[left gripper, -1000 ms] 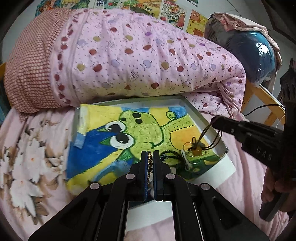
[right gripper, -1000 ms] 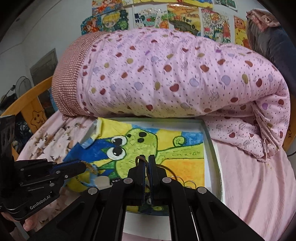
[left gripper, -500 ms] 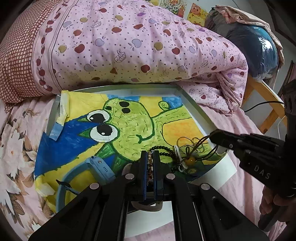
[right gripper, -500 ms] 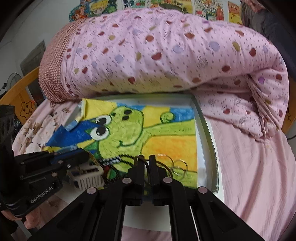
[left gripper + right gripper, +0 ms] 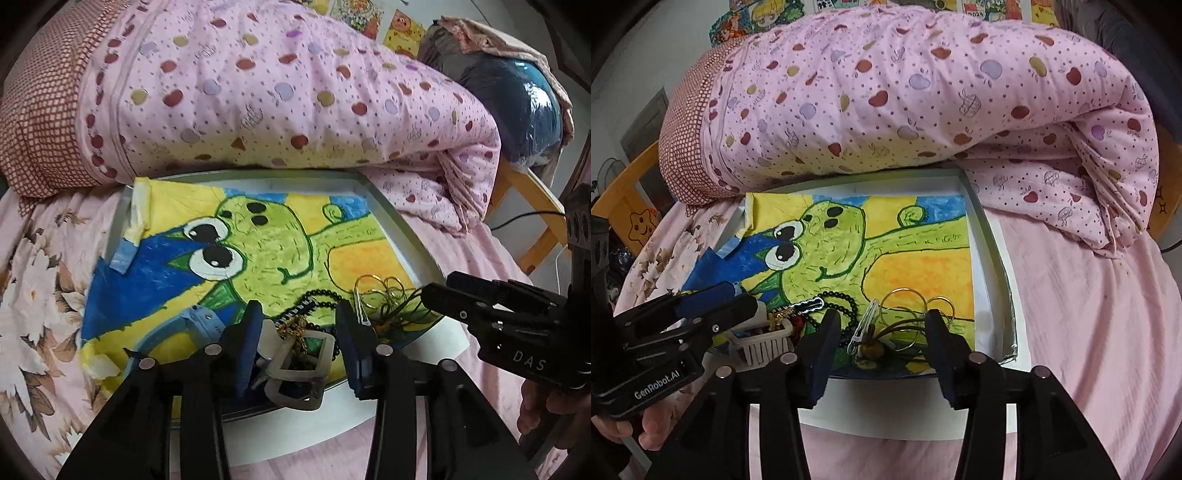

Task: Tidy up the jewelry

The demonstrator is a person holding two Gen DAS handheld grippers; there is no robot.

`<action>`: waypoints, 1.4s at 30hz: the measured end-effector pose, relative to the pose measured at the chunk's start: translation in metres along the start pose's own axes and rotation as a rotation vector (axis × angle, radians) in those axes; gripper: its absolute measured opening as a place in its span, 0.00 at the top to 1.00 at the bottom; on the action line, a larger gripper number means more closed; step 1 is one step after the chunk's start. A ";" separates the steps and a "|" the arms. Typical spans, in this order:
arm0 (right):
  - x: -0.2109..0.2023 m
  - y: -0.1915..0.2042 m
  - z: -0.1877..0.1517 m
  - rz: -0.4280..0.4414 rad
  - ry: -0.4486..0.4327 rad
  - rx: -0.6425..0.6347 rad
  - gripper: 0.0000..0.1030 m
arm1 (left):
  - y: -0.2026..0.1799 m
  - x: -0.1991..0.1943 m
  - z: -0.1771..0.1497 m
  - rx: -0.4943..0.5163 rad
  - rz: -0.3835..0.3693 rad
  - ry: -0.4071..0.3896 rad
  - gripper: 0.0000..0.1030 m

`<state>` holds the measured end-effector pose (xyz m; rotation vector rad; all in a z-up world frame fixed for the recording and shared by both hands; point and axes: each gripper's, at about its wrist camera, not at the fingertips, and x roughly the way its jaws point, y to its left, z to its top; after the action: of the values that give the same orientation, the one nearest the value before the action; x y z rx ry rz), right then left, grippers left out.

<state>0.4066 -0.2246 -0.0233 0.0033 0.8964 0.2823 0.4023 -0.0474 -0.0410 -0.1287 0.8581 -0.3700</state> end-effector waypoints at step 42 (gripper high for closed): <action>-0.188 0.013 -0.133 -0.011 -0.398 0.071 0.00 | -0.059 -0.209 -0.120 0.040 0.193 -0.368 0.01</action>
<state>0.1905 -0.2731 0.0393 0.1166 0.5105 0.2282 0.1711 -0.0203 0.0452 -0.0729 0.4938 -0.1731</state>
